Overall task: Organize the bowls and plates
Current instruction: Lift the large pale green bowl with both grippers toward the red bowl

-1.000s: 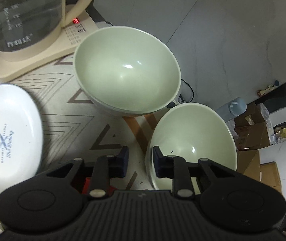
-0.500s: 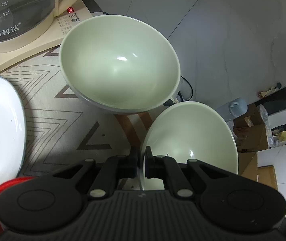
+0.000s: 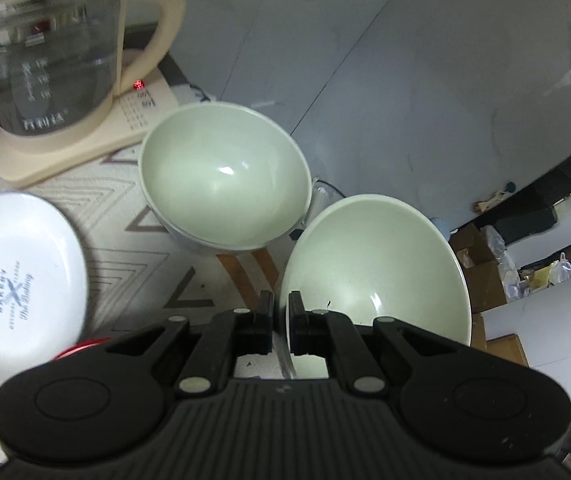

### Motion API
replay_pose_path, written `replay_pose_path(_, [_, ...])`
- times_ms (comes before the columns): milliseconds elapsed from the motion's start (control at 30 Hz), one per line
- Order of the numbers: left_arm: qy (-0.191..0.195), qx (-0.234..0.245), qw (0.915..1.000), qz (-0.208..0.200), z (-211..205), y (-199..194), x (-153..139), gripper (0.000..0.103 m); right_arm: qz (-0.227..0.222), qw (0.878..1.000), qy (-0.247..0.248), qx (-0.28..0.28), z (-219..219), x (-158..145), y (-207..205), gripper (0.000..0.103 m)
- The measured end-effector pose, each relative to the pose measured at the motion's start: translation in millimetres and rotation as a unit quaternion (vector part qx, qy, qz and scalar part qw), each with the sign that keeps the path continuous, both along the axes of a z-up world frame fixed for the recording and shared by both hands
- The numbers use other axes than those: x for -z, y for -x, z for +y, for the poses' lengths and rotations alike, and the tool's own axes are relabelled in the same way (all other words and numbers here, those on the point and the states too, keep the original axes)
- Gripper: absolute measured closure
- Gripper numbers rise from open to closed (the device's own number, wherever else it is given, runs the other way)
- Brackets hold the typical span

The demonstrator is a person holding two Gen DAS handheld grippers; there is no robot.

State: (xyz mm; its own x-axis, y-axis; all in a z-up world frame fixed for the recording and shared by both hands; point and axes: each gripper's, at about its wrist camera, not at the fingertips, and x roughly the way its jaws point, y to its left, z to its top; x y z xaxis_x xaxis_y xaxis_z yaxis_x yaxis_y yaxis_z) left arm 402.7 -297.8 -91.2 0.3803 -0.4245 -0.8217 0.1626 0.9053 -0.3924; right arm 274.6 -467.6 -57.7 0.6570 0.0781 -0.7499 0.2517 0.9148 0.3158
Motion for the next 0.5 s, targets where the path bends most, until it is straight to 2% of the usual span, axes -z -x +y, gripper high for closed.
replay_pose_path(500, [0.022,-0.038,0.9987,-0.026,58,39,-31,0.097,-0.038,0.999,0.006,-0.038,42,-26,14,0.085])
